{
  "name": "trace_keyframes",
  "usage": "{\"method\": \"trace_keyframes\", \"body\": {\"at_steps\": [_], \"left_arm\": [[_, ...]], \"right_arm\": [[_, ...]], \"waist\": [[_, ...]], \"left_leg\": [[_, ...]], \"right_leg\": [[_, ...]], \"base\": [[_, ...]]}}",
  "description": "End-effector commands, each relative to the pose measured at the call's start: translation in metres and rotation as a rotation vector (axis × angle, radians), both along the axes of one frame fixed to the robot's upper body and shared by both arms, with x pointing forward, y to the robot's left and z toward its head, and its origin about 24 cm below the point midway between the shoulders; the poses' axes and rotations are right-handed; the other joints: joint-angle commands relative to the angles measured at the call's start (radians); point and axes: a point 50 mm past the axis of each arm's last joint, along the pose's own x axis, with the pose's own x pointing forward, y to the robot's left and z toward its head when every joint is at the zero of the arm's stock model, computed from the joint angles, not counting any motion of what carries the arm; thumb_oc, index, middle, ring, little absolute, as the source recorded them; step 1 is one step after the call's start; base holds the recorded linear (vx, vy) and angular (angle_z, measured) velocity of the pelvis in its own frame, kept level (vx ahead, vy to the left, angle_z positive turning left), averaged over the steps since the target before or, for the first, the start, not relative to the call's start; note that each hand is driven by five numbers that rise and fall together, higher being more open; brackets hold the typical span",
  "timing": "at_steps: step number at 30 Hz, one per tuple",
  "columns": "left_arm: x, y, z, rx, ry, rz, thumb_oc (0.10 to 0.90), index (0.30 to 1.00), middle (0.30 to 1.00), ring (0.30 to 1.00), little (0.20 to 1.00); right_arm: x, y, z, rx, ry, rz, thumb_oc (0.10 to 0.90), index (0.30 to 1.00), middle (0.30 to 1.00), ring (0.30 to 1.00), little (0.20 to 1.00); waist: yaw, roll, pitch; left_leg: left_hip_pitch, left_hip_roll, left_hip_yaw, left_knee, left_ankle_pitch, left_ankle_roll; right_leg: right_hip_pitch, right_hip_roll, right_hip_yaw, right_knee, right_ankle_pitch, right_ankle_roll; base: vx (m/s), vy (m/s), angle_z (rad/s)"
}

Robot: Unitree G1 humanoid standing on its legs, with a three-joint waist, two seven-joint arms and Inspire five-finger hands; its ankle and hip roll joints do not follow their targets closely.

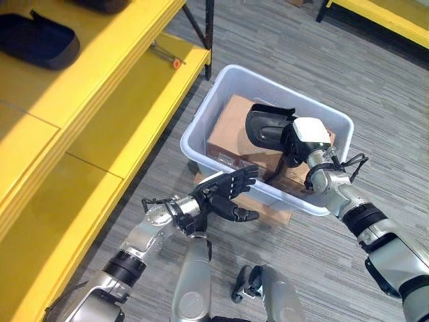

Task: Move parts from the plastic box to the shelf.

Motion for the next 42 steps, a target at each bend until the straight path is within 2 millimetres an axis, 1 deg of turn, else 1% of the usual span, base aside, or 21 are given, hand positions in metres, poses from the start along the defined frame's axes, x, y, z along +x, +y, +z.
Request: {"method": "trace_keyframes", "body": {"at_steps": [1,2,3,4,8,11,12,17,20,22,23,25,27,28,29,30,32,34,36,37,42], "left_arm": [[-0.008,-0.048,0.027,-0.143,-0.118,-0.208,0.900,1.000,1.000,1.000,1.000],[-0.009,-0.047,0.027,-0.119,-0.127,-0.207,0.900,1.000,1.000,1.000,1.000],[-0.009,-0.046,0.026,-0.099,-0.134,-0.207,0.900,1.000,1.000,1.000,1.000],[-0.009,-0.044,0.025,-0.080,-0.137,-0.205,0.900,1.000,1.000,1.000,1.000],[-0.007,-0.036,0.020,-0.015,-0.150,-0.193,0.900,1.000,1.000,1.000,1.000],[-0.005,-0.030,0.023,0.026,-0.190,-0.177,0.900,1.000,1.000,1.000,1.000],[-0.004,-0.023,0.026,0.061,-0.238,-0.152,0.900,1.000,1.000,1.000,1.000],[0.000,-0.009,0.039,0.122,-0.377,-0.081,0.900,1.000,1.000,1.000,1.000],[0.004,0.000,0.049,0.161,-0.454,-0.048,0.900,1.000,1.000,1.000,1.000],[0.006,0.007,0.059,0.197,-0.528,0.003,0.900,1.000,1.000,1.000,1.000],[0.002,0.016,0.064,0.209,-0.573,0.021,0.900,1.000,1.000,1.000,1.000],[-0.018,0.039,0.070,0.229,-0.642,0.012,0.900,1.000,1.000,1.000,1.000],[-0.056,0.074,0.089,0.216,-0.729,0.000,0.900,1.000,1.000,1.000,1.000],[-0.073,0.088,0.099,0.218,-0.789,0.003,0.900,1.000,1.000,1.000,1.000],[-0.081,0.094,0.104,0.223,-0.828,0.002,0.900,1.000,1.000,1.000,1.000],[-0.083,0.095,0.106,0.223,-0.832,0.001,0.900,1.000,1.000,1.000,1.000],[-0.095,0.105,0.114,0.258,-0.904,0.011,0.900,1.000,1.000,1.000,1.000],[-0.102,0.110,0.119,0.267,-0.939,-0.001,0.900,1.000,1.000,1.000,1.000],[-0.106,0.110,0.120,0.272,-0.961,-0.001,0.900,1.000,1.000,1.000,1.000],[-0.110,0.110,0.124,0.298,-1.019,-0.004,0.900,1.000,1.000,1.000,1.000],[-0.116,0.110,0.128,0.287,-1.073,-0.020,0.900,1.000,1.000,1.000,1.000]], "right_arm": [[0.003,-0.027,0.046,0.078,-0.074,-0.054,0.400,0.300,0.300,0.300,0.300],[0.002,-0.031,0.035,0.096,0.005,-0.059,0.400,0.300,0.300,0.300,0.300],[0.001,-0.033,0.031,0.100,0.027,-0.058,0.400,0.300,0.300,0.300,0.300],[0.000,-0.035,0.027,0.109,0.055,-0.056,0.400,0.300,0.300,0.300,0.300],[-0.002,-0.036,0.017,0.097,0.147,-0.043,0.400,0.300,0.300,0.300,0.300],[-0.005,-0.037,0.010,0.089,0.203,-0.035,0.400,0.300,0.300,0.300,0.300],[-0.006,-0.038,0.007,0.072,0.249,-0.029,0.400,0.300,0.300,0.300,0.300],[-0.009,-0.038,0.000,0.038,0.342,-0.023,0.400,0.300,0.300,0.300,0.300],[-0.011,-0.043,-0.004,0.013,0.404,-0.053,0.400,0.300,0.300,0.300,0.300],[-0.013,-0.050,-0.008,0.022,0.474,-0.089,0.400,0.300,0.300,0.300,0.300],[-0.016,-0.056,-0.012,0.023,0.506,-0.117,0.400,0.300,0.300,0.300,0.300],[-0.025,-0.075,-0.011,0.025,0.510,-0.160,0.400,0.300,0.300,0.300,0.300],[-0.046,-0.106,-0.007,0.040,0.523,-0.220,0.400,0.300,0.300,0.300,0.300],[-0.053,-0.118,-0.003,0.061,0.547,-0.248,0.400,0.300,0.300,0.300,0.300],[-0.056,-0.126,-0.002,0.077,0.574,-0.265,0.400,0.300,0.300,0.300,0.300],[-0.057,-0.128,-0.002,0.081,0.579,-0.268,0.400,0.300,0.300,0.300,0.300],[-0.060,-0.142,0.001,0.106,0.622,-0.304,0.400,0.300,0.300,0.300,0.300],[-0.062,-0.149,0.006,0.129,0.658,-0.318,0.400,0.300,0.300,0.300,0.300],[-0.063,-0.151,0.008,0.138,0.677,-0.319,0.400,0.300,0.300,0.300,0.300],[-0.063,-0.152,0.011,0.184,0.731,-0.305,0.400,0.300,0.300,0.300,0.300],[-0.063,-0.154,0.018,0.191,0.765,-0.287,0.400,0.300,0.300,0.300,0.300]], "waist": [[-0.014,0.040,-0.135],[-0.027,0.046,-0.171],[-0.031,0.043,-0.180],[-0.036,0.048,-0.199],[-0.049,0.050,-0.252],[-0.058,0.051,-0.284],[-0.060,0.050,-0.302],[-0.062,0.047,-0.330],[-0.067,0.042,-0.347],[-0.071,0.040,-0.358],[-0.068,0.037,-0.360],[-0.051,0.036,-0.357],[-0.020,0.035,-0.350],[-0.001,0.039,-0.351],[0.013,0.037,-0.351],[0.015,0.036,-0.350],[0.043,0.029,-0.352],[0.057,0.021,-0.355],[0.064,0.018,-0.356],[0.079,0.010,-0.358],[0.092,-0.005,-0.357]], "left_leg": [[0.026,0.033,-0.019,-0.076,-0.041,-0.028],[0.057,0.040,-0.019,-0.102,-0.036,-0.031],[0.072,0.035,-0.018,-0.108,-0.039,-0.031],[0.087,0.038,-0.020,-0.120,-0.037,-0.032],[0.148,0.033,-0.019,-0.158,-0.040,-0.033],[0.185,0.031,-0.022,-0.184,-0.038,-0.034],[0.206,0.031,-0.022,-0.202,-0.035,-0.037],[0.237,0.033,-0.021,-0.232,-0.028,-0.043],[0.256,0.040,-0.020,-0.255,-0.021,-0.048],[0.268,0.051,-0.015,-0.282,-0.006,-0.057],[0.273,0.058,-0.013,-0.301,0.005,-0.063],[0.268,0.062,-0.016,-0.318,0.015,-0.067],[0.264,0.055,-0.023,-0.339,0.023,-0.066],[0.255,0.056,-0.027,-0.350,0.032,-0.067],[0.253,0.054,-0.031,-0.356,0.036,-0.067],[0.254,0.052,-0.032,-0.357,0.036,-0.067],[0.254,0.044,-0.043,-0.368,0.041,-0.066],[0.254,0.039,-0.050,-0.373,0.043,-0.067],[0.252,0.037,-0.054,-0.374,0.044,-0.067],[0.247,0.034,-0.062,-0.377,0.049,-0.069],[0.247,0.024,-0.075,-0.377,0.053,-0.073]], "right_leg": [[0.063,0.023,-0.010,-0.034,0.050,-0.012],[0.094,0.029,-0.003,-0.084,0.074,-0.008],[0.105,0.024,0.000,-0.093,0.075,-0.005],[0.118,0.027,0.001,-0.114,0.086,-0.003],[0.173,0.024,0.003,-0.179,0.105,0.009],[0.202,0.023,0.002,-0.216,0.122,0.016],[0.219,0.023,0.003,-0.242,0.133,0.021],[0.245,0.021,0.000,-0.275,0.145,0.027],[0.261,0.022,-0.001,-0.297,0.152,0.030],[0.274,0.024,0.001,-0.316,0.157,0.032],[0.281,0.026,0.002,-0.330,0.160,0.033],[0.287,0.026,-0.003,-0.344,0.161,0.032],[0.301,0.015,-0.017,-0.357,0.162,0.034],[0.309,0.019,-0.029,-0.370,0.170,0.033],[0.318,0.018,-0.038,-0.376,0.171,0.033],[0.321,0.018,-0.040,-0.378,0.171,0.033],[0.337,0.019,-0.056,-0.390,0.176,0.034],[0.347,0.021,-0.068,-0.399,0.178,0.034],[0.350,0.023,-0.071,-0.404,0.178,0.034],[0.356,0.025,-0.083,-0.412,0.181,0.032],[0.368,0.023,-0.095,-0.421,0.184,0.032]], "base": [[0.09,0.103,-0.12],[0.08,0.080,-0.16],[0.08,0.071,-0.13],[0.05,0.042,-0.05],[0.06,0.039,-0.02],[0.00,0.006,0.01],[-0.03,0.009,0.06],[-0.04,0.010,0.03],[-0.04,0.003,0.05],[-0.04,0.007,0.00],[-0.07,-0.005,-0.03],[-0.10,-0.011,-0.01],[-0.10,0.000,-0.01],[-0.08,-0.006,0.04],[-0.05,-0.009,0.17],[-0.02,-0.019,0.31],[-0.03,-0.033,0.43],[-0.03,-0.038,0.17],[-0.04,-0.036,0.07],[-0.05,-0.042,0.05],[-0.03,-0.025,0.05]]}}
